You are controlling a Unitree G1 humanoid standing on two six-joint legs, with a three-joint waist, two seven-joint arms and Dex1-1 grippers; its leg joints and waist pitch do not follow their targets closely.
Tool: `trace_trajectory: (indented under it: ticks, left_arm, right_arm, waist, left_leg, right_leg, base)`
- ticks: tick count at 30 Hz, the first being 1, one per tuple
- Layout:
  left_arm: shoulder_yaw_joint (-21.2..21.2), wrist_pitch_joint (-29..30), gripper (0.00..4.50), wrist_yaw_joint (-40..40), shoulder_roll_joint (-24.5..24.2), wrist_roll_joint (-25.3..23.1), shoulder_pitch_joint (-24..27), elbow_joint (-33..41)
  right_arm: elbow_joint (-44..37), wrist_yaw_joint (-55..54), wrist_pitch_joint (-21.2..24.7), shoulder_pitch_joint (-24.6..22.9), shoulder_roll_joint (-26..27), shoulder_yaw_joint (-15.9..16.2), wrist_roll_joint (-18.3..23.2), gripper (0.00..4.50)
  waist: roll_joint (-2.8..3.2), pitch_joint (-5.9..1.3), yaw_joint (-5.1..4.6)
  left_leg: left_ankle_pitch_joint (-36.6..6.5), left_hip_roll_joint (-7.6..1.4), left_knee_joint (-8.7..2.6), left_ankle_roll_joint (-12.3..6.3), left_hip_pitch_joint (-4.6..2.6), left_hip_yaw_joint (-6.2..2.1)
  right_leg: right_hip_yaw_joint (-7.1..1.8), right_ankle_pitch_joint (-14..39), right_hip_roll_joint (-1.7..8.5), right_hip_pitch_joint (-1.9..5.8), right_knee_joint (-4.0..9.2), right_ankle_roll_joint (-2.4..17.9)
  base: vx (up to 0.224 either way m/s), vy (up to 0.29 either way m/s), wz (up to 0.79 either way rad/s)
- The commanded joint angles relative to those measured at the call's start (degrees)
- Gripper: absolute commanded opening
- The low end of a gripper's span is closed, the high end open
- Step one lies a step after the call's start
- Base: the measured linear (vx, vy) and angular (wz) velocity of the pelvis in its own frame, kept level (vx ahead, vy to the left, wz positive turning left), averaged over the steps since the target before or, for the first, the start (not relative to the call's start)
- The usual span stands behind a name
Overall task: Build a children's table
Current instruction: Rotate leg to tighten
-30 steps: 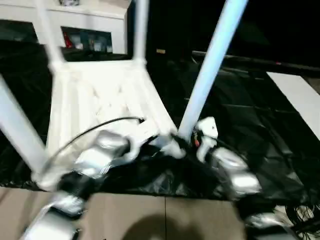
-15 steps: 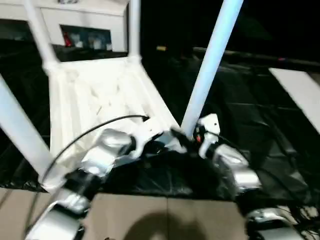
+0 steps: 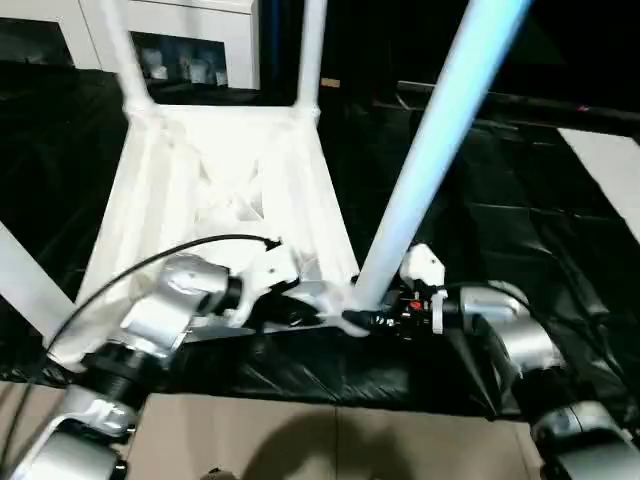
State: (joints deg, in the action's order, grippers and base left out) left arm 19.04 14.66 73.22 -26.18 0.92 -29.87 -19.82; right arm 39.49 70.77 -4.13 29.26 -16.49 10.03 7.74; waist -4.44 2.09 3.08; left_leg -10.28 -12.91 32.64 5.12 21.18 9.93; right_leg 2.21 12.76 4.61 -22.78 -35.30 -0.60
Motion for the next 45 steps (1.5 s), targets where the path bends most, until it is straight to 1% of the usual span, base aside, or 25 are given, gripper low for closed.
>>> trace_trajectory:
  ticks: [1,8,11,12,14,15,16,17,18,19,21,23,24,26,27,28,30,31,33,35,39,42,43,44,45]
  left_arm:
    - [2.4,-0.1,0.00,2.9,-0.3,0.2,0.8,-0.1]
    - [2.2,-0.2,0.00,3.4,-1.1,0.1,0.6,-1.0]
    - [1.5,0.9,0.00,-1.6,0.7,-1.2,0.0,-3.2]
    - [1.5,0.9,0.00,-1.6,0.7,-1.2,0.0,-3.2]
    - [0.8,2.6,0.00,-7.3,4.0,-2.0,-0.7,-4.5]
    - [0.8,2.6,0.00,-7.3,4.0,-2.0,-0.7,-4.5]
    - [0.5,4.8,0.00,-12.7,8.0,-2.5,-1.3,-5.3]
    - [0.5,4.8,0.00,-12.7,8.0,-2.5,-1.3,-5.3]
    - [0.4,5.5,0.00,-14.6,9.5,-2.7,-1.5,-5.7]
    - [0.4,5.9,0.00,-16.3,11.0,-2.8,-1.8,-6.3]
    - [0.6,6.5,0.00,-20.5,15.1,-3.4,-2.7,-8.1]
    - [0.6,6.9,0.00,-23.9,18.7,-3.7,-3.3,-9.5]
    - [0.8,6.9,0.00,-24.3,19.2,-3.9,-3.3,-9.7]
    - [1.4,6.6,0.00,-25.4,20.4,-4.6,-3.5,-10.5]
    - [1.7,6.5,0.00,-25.5,20.6,-5.0,-3.5,-10.8]
    - [1.8,6.4,0.00,-25.5,20.6,-5.2,-3.5,-10.8]
    - [1.7,6.6,0.00,-25.2,20.3,-5.2,-3.4,-10.5]
    - [1.5,6.7,0.00,-25.1,20.1,-5.3,-3.4,-10.4]
    - [0.9,6.5,0.00,-23.9,18.6,-5.1,-3.1,-9.9]
    - [0.2,5.7,0.00,-20.5,15.8,-4.2,-2.1,-8.0]
    - [0.0,3.1,0.00,-16.1,12.6,-2.9,-0.4,-5.8]
    - [-0.5,2.3,0.00,-12.9,10.4,-1.7,0.4,-4.6]
    - [-0.6,2.0,0.00,-10.4,8.8,-1.1,0.7,-3.8]
    - [-0.6,2.0,0.00,-10.4,8.8,-1.1,0.7,-3.8]
    - [-0.7,1.5,0.00,-8.9,7.9,-0.7,0.8,-3.4]
  right_arm:
    - [1.3,1.0,1.5,0.6,-0.9,0.3,0.4,2.73]
    - [0.9,3.7,3.0,-0.2,-0.9,1.3,0.5,2.66]
    - [0.5,0.7,4.5,-1.4,0.4,0.3,0.8,2.66]
    - [0.5,0.7,4.5,-1.4,0.4,0.3,0.8,2.66]
    - [1.4,-8.0,3.7,-2.4,3.0,-1.5,0.1,2.66]
    - [1.4,-8.0,3.7,-2.4,3.0,-1.5,0.1,2.66]
    - [2.9,-17.6,3.2,-2.7,6.1,-3.3,-0.7,2.66]
    - [2.9,-17.6,3.2,-2.7,6.1,-3.3,-0.7,2.66]
    - [3.4,-21.1,2.7,-2.9,7.4,-3.8,-1.1,2.65]
    - [4.0,-24.5,2.2,-2.9,8.6,-4.4,-1.4,2.65]
    - [5.4,-32.5,1.5,-2.7,12.4,-5.4,-2.1,2.65]
    - [6.7,-39.4,1.7,-2.3,16.1,-5.4,-3.1,2.65]
    - [7.1,-41.1,1.6,-2.0,16.9,-5.4,-3.5,2.65]
    - [8.0,-45.1,1.5,-1.0,19.3,-6.0,-3.7,2.65]
    - [8.1,-45.6,0.7,-0.7,20.0,-5.7,-4.2,2.65]
    - [7.8,-45.1,-0.3,-0.6,20.2,-5.0,-4.9,2.65]
    - [7.3,-44.2,-1.5,-0.6,20.0,-4.8,-5.1,2.65]
    - [7.2,-44.0,-2.4,-0.6,19.9,-4.8,-5.4,3.21]
    - [6.9,-41.0,-3.4,-0.6,18.5,-5.8,-3.9,3.35]
    - [6.6,-35.3,-4.5,-0.6,14.9,-6.6,-2.4,3.56]
    - [6.3,-28.3,-5.6,-0.2,10.4,-6.0,-2.2,3.84]
    - [5.4,-22.4,-5.5,0.0,7.7,-5.5,-1.5,3.84]
    - [4.5,-17.0,-4.9,-0.1,5.7,-4.6,-1.0,3.84]
    - [4.5,-17.0,-4.9,-0.1,5.7,-4.6,-1.0,3.84]
    - [4.0,-14.3,-4.8,-0.3,4.7,-3.8,-1.1,3.84]
  waist:
    - [0.69,-2.59,-0.11]
    - [0.57,-2.93,0.23]
    - [0.80,-2.91,0.33]
    - [0.75,-2.80,0.33]
    - [0.68,-2.50,0.43]
    - [0.74,-2.38,0.34]
    - [0.77,-2.06,0.23]
    - [0.68,-1.73,0.14]
    - [0.68,-1.82,0.12]
    - [0.48,-1.99,-0.08]
    - [0.65,-2.10,-0.51]
    - [0.66,-2.09,-0.75]
    - [0.93,-2.15,-0.75]
    - [0.80,-2.09,-1.03]
    - [1.13,-2.11,-1.15]
    - [1.08,-2.19,-1.23]
    - [1.05,-2.25,-1.21]
    - [1.08,-2.23,-1.21]
    - [1.11,-2.21,-1.19]
    - [0.93,-2.38,-1.10]
    - [0.81,-2.50,-0.93]
    - [0.87,-3.03,-0.77]
    - [0.84,-3.30,-0.72]
    - [0.96,-3.49,-0.65]
    - [0.90,-3.55,-0.55]
  left_leg:
    - [-7.4,-0.54,-3.30,-3.84,-1.03,0.79]
    - [-3.1,-0.24,-2.85,-4.44,-0.95,0.88]
    - [-3.7,-0.22,-2.89,-4.35,-1.07,0.89]
    - [-4.3,-0.22,-2.95,-4.19,-1.09,0.92]
    - [-8.6,-0.43,-3.31,-2.36,-1.27,0.84]
    - [-9.9,-0.53,-3.52,-1.74,-1.34,0.88]
    - [-13.3,-0.48,-3.84,-0.23,-1.43,0.79]
    - [-17.0,-0.51,-4.21,1.34,-1.65,0.58]
    - [-18.2,-0.49,-4.22,1.93,-1.82,0.42]
    - [-18.6,-0.36,-4.25,2.39,-1.54,0.19]
    - [-17.7,-0.36,-4.52,2.59,-1.14,-0.03]
    - [-18.7,-0.16,-4.35,2.45,-1.50,0.11]
    - [-19.0,-0.14,-4.40,2.39,-1.48,0.05]
    - [-19.8,-0.08,-4.52,2.12,-1.22,-0.02]
    - [-20.8,-0.03,-4.51,2.19,-1.30,-0.08]
    - [-21.1,-0.05,-4.55,2.12,-1.19,-0.16]
    - [-21.3,-0.10,-4.50,1.78,-1.24,-0.09]
    - [-21.0,-0.10,-4.60,1.59,-1.05,-0.11]
    - [-20.8,-0.11,-4.60,1.36,-1.04,-0.04]
    - [-20.1,-0.19,-4.48,0.47,-0.90,0.00]
    - [-14.2,-0.16,-4.12,-1.48,-0.47,0.38]
    - [-7.0,-0.13,-3.45,-3.28,-0.33,0.60]
    - [-3.0,-0.10,-3.10,-4.50,-0.21,0.58]
    - [-0.4,-0.05,-2.70,-6.22,-0.42,0.65]
    - [0.7,0.06,-2.40,-7.05,-0.62,0.85]
  right_leg:
    - [-1.63,-3.5,2.14,2.75,2.94,16.6]
    - [-1.68,-9.3,2.05,3.04,2.33,16.9]
    - [-1.66,-9.6,2.02,3.03,2.41,17.0]
    - [-1.68,-8.6,2.06,2.98,2.55,17.0]
    - [-1.72,-1.7,2.38,2.76,3.20,16.1]
    - [-1.79,0.5,2.43,2.66,3.37,15.7]
    - [-1.83,6.6,2.50,2.39,3.90,14.6]
    - [-1.80,13.6,2.62,2.23,4.66,12.9]
    - [-1.81,16.5,2.77,2.17,4.83,12.0]
    - [-1.82,19.4,2.83,2.30,5.04,10.4]
    - [-1.67,18.9,2.70,2.31,5.13,9.3]
    - [-1.74,19.2,2.57,1.79,5.49,9.0]
    - [-1.73,19.4,2.60,1.84,5.50,8.9]
    - [-1.62,20.3,2.48,1.74,5.67,8.2]
    - [-1.63,21.3,2.49,1.54,5.79,7.8]
    - [-1.58,21.4,2.51,1.62,5.84,7.5]
    - [-1.61,20.4,2.46,1.50,5.88,7.6]
    - [-1.59,19.4,2.41,1.64,5.74,7.8]
    - [-1.62,18.6,2.39,1.59,5.71,8.1]
    - [-1.59,16.7,2.42,1.93,5.55,8.8]
    - [-1.65,9.4,2.43,2.37,4.84,11.1]
    - [-1.62,-0.4,2.24,2.95,3.57,13.5]
    - [-1.62,-7.2,2.12,3.32,2.79,14.7]
    - [-1.57,-12.9,1.85,3.28,2.33,16.0]
    - [-1.60,-15.3,1.76,3.12,2.20,16.7]
  base:
    - [0.000,0.000,0.00]
    - [0.000,0.000,0.00]
    - [0.000,0.000,0.00]
    - [0.000,0.000,0.00]
    - [0.000,0.000,0.00]
    - [0.000,0.000,0.00]
    - [0.000,0.000,0.00]
    - [0.000,0.000,0.00]
    - [-0.051,0.003,-0.03]
    - [-0.051,0.003,-0.03]
    - [0.000,0.000,0.00]
    - [0.000,0.000,0.00]
    - [0.000,0.000,0.00]
    - [0.000,0.000,0.00]
    - [0.000,0.000,0.00]
    - [0.000,0.000,0.00]
    - [0.000,0.000,0.00]
    - [0.000,0.000,0.00]
    - [0.000,0.000,0.00]
    - [0.000,0.000,0.00]
    - [0.000,0.000,0.00]
    - [0.022,0.002,-0.01]
    - [0.066,0.005,-0.03]
    - [0.050,0.015,-0.01]
    - [0.000,0.000,0.00]
